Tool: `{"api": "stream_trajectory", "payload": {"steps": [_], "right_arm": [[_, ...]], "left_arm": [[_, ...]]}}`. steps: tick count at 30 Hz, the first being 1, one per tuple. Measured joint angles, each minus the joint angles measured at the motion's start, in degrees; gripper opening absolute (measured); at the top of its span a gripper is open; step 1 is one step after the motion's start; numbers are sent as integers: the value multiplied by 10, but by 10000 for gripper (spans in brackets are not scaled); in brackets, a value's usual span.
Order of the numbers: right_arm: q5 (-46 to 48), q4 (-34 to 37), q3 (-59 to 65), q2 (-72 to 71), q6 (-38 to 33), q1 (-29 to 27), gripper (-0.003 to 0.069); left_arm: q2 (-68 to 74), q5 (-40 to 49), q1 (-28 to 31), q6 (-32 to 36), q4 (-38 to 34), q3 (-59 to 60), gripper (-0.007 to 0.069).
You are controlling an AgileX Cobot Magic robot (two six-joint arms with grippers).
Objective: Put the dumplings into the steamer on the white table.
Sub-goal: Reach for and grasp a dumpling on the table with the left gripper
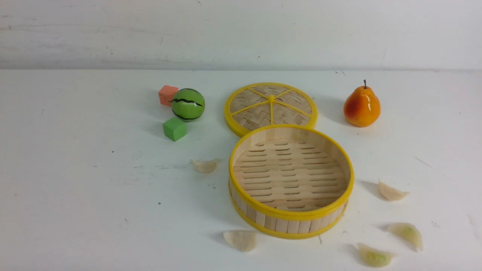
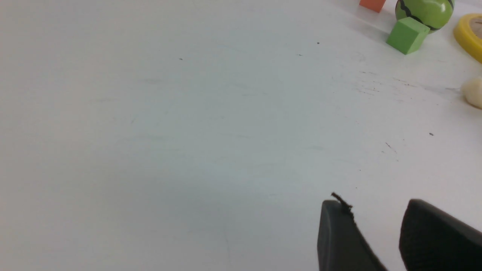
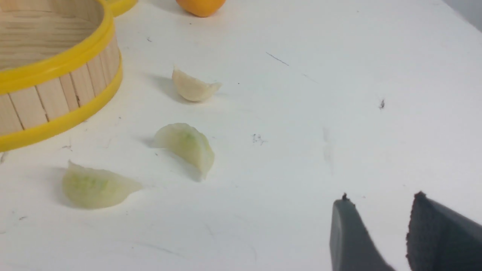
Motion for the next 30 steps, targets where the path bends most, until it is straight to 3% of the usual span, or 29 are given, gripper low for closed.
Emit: {"api": "stream_trajectory", "payload": {"steps": [4, 10, 23, 26, 30], "right_arm": [[-2, -5, 0, 0, 11, 0, 239], [-16, 41, 2, 0, 55, 0, 239], [-19, 65, 2, 0, 61, 0, 239], [-21, 116, 2, 0, 77, 0, 239], [-23, 342, 4, 0, 205, 0, 239]], "left_arm": [[0, 0, 0, 0, 0, 0, 237], [0, 0, 0, 0, 0, 0, 237], [0, -9, 0, -1, 0, 0, 237], [0, -38, 0, -20, -21, 0, 237], [0, -136, 0, -179, -227, 0, 237]]}}
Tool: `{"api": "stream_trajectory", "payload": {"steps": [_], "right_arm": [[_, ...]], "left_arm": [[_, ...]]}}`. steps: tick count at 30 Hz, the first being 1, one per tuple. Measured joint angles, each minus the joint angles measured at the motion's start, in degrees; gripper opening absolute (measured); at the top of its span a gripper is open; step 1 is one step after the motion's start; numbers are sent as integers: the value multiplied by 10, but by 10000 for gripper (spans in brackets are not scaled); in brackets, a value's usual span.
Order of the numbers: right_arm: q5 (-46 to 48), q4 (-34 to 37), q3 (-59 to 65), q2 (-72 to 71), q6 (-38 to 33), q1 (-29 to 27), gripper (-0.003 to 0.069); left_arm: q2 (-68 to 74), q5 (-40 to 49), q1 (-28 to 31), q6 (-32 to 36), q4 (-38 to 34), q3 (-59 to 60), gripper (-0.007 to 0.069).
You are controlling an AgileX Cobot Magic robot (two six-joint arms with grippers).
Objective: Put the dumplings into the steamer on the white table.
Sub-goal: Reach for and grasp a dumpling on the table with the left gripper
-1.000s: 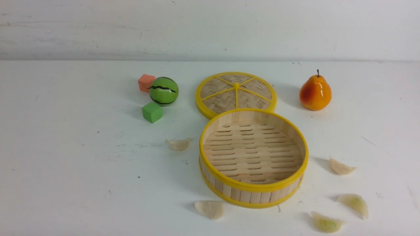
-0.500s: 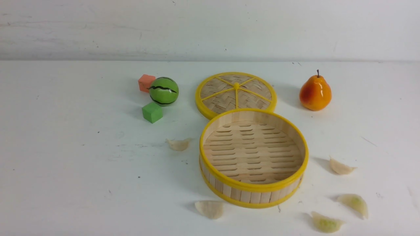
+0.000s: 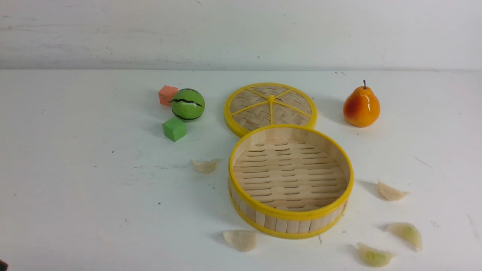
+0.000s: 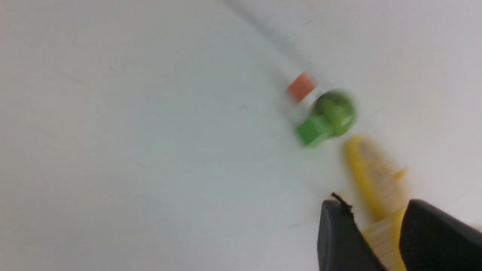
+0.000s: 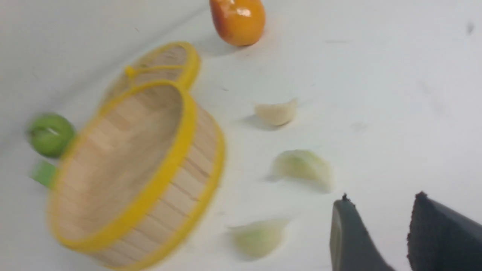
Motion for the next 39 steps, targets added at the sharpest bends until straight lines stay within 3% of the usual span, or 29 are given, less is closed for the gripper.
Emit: {"api": "stream_trajectory", "payload": {"steps": [4, 7, 12, 15, 17, 20, 21, 22, 23, 24, 26, 28, 32, 39], "right_arm": [[-7, 136, 0, 0, 76, 0, 239], [-11, 156, 0, 0, 77, 0, 239], [-16, 152, 0, 0, 54, 0, 239], [-6, 151, -6, 0, -3, 0, 239], [13, 151, -28, 0, -44, 0, 239], [54, 132, -103, 1, -147, 0, 222], [57, 132, -103, 2, -155, 0, 218], [82, 108, -161, 19, -210, 0, 171], [98, 91, -194, 41, -240, 0, 136], [102, 87, -201, 53, -252, 0, 128], [149, 35, -286, 143, -318, 0, 22], [171, 12, -324, 182, -341, 2, -7], [265, -31, -438, 340, -413, 14, -20], [384, -41, -536, 515, -431, 112, -20]], "left_arm": [[0, -61, 0, -129, -196, 0, 237], [0, -74, 0, -150, -267, 0, 237], [0, -80, 0, -133, -290, 0, 237], [0, -62, 0, -120, -291, -6, 237], [0, -28, 0, -93, -275, -31, 237], [0, 63, 0, 21, -209, -122, 237], [0, 71, 0, 30, -204, -129, 237], [5, 138, 0, 113, -162, -194, 234], [18, 176, 0, 154, -142, -230, 225], [21, 176, 0, 154, -142, -236, 223], [81, 259, -3, 224, -93, -311, 168], [115, 289, -4, 236, -71, -340, 139], [225, 389, -18, 250, 9, -427, -8], [393, 548, -92, 251, 124, -535, -14]]}}
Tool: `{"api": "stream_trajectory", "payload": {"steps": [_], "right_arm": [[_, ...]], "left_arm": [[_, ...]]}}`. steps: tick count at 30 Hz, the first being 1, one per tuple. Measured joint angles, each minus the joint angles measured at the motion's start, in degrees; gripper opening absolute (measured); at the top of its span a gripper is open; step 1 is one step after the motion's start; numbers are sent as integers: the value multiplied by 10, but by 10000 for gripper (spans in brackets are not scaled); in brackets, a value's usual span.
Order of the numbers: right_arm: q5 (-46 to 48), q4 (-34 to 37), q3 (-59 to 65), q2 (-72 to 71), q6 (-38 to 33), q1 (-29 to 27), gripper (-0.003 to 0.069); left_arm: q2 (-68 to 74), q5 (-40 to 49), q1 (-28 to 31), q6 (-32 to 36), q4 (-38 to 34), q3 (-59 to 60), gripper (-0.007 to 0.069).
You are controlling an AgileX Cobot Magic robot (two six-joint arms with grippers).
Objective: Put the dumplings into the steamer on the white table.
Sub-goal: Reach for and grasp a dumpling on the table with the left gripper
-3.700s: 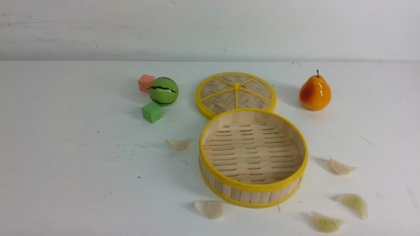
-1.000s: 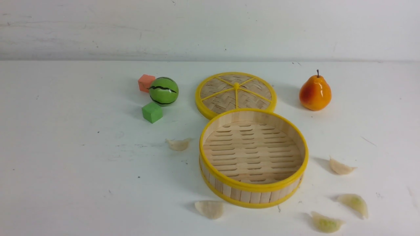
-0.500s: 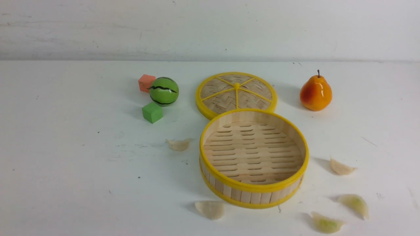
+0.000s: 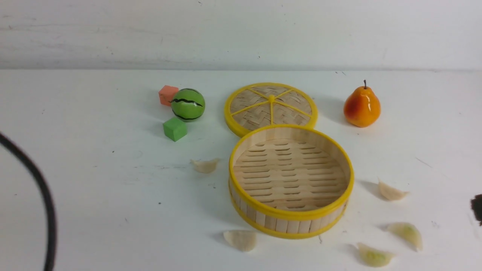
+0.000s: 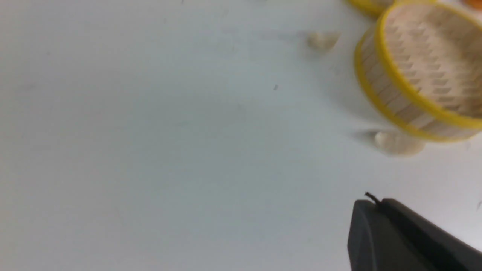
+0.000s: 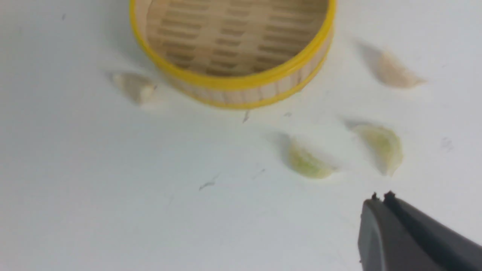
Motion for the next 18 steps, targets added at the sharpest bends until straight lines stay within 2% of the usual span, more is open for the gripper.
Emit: {"api": "stream_trajectory", "payload": {"steps": [5, 8, 10, 12, 15, 16, 18], "right_arm": [[22, -7, -15, 60, -11, 69, -20], [23, -7, -16, 65, -13, 81, -19], [23, -7, -16, 66, -15, 83, -17], [23, -7, -17, 66, -15, 83, -15], [23, -7, -17, 66, -15, 83, -14], [23, -7, -17, 66, -15, 83, -14], [23, -7, -17, 66, -15, 83, -13]], "left_arm": [[147, 43, -53, 1, 41, -59, -14], [212, 35, -92, 2, 60, -91, -8], [255, 29, -118, 2, 76, -118, 27], [303, 23, -140, -4, 87, -153, 94], [380, 19, -158, -20, 86, -215, 245], [391, 19, -159, -21, 82, -224, 256], [465, 19, -160, -24, 75, -281, 411]]}}
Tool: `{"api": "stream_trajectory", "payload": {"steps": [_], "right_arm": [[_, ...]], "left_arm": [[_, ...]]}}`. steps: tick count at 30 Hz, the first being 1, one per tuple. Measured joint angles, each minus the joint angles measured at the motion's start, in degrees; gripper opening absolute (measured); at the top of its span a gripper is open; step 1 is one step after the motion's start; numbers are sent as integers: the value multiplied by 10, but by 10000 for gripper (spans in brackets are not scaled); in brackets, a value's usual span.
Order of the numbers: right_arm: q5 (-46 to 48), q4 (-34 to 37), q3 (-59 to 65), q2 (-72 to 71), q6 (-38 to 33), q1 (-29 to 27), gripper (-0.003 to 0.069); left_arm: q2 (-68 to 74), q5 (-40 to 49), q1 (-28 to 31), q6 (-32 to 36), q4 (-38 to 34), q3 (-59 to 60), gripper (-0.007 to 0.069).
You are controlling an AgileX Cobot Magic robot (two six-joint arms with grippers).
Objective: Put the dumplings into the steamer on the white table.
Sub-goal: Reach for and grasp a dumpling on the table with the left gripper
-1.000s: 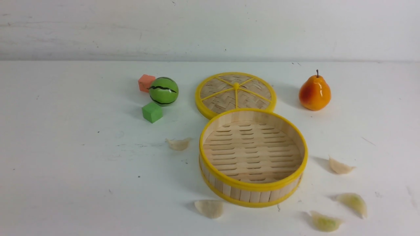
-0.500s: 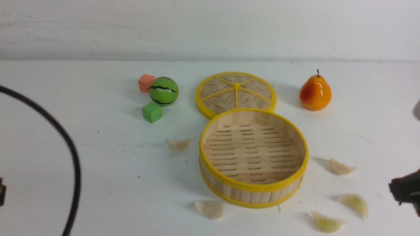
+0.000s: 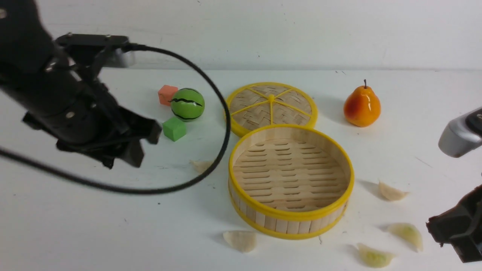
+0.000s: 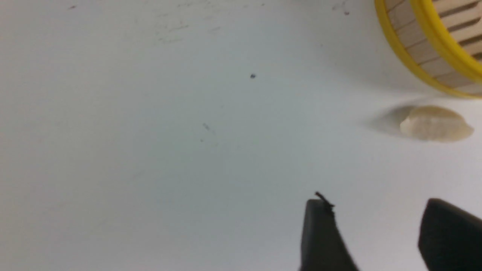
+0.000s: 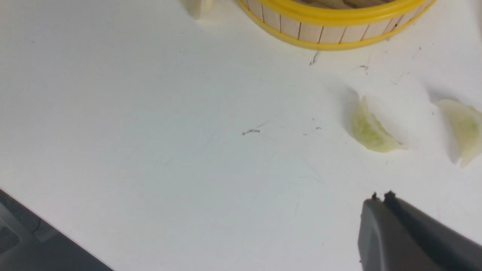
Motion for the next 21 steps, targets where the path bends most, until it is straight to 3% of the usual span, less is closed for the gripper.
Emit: {"api": "stream_trajectory", "payload": {"steps": [1, 5, 7, 12, 21], "right_arm": [[0, 0, 0, 0, 0, 0, -13], [0, 0, 0, 0, 0, 0, -11], [-1, 0, 0, 0, 0, 0, -10], [-4, 0, 0, 0, 0, 0, -10], [-10, -18, 0, 0, 0, 0, -4]], "left_arm": [[5, 0, -1, 0, -1, -9, 421], [115, 0, 0, -1, -6, -98, 581], [157, -1, 0, -2, -13, -129, 601], [252, -20, -1, -27, -19, -189, 582], [375, -100, -1, -161, 3, -240, 538]]}}
